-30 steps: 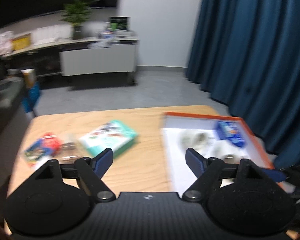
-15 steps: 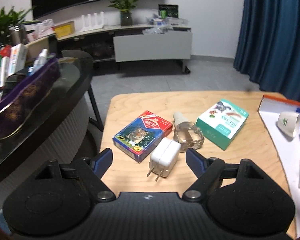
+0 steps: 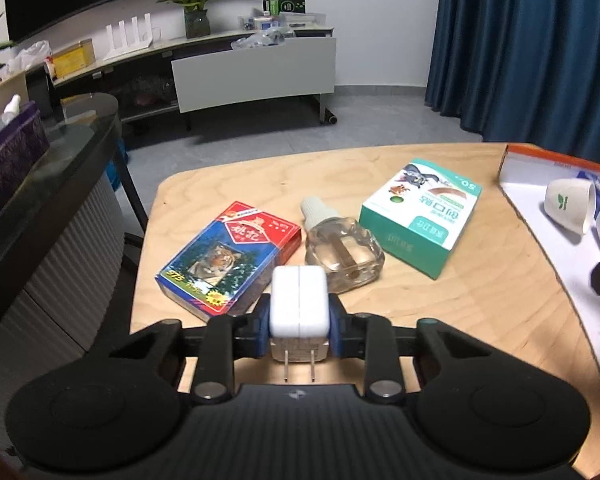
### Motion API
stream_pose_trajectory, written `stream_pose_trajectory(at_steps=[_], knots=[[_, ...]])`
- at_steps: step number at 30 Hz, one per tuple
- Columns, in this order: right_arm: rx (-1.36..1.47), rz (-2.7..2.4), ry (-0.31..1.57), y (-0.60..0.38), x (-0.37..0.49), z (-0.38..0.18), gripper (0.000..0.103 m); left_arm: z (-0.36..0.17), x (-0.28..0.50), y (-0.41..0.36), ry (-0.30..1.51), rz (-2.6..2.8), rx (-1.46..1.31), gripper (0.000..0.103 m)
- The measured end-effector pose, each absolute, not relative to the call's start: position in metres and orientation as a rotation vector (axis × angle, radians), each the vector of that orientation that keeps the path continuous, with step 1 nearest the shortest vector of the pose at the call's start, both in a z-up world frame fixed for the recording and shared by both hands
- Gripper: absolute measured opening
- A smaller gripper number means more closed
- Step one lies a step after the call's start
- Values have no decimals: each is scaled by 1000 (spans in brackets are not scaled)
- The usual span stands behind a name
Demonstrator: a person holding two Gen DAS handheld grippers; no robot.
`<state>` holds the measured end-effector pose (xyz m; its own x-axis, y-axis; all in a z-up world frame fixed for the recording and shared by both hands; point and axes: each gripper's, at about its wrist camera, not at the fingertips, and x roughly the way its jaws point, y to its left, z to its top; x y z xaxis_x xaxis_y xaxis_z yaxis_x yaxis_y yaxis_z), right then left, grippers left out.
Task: Organize rigid objects
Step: 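Move both tools to the table and grasp the white square charger with left tool, then grasp the green bandage box with right tool while left holds the white charger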
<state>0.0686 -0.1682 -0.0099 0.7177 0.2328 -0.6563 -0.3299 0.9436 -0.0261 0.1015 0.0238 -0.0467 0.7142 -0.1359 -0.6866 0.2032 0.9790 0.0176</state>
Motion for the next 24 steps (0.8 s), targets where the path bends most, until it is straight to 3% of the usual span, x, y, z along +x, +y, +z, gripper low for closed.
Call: stream_pose_trajectory(at_steps=[11,17,24], knots=[[10,269,781,-129,141,-17,85,-40,78,15,735,-179,16,29],[-43,158,785,-80,200,-17,85,-36,67,15,727,-168,-26,29],[-294,100,788,-42,233,-48,86,-37,65,18,728,-159,-40,29]])
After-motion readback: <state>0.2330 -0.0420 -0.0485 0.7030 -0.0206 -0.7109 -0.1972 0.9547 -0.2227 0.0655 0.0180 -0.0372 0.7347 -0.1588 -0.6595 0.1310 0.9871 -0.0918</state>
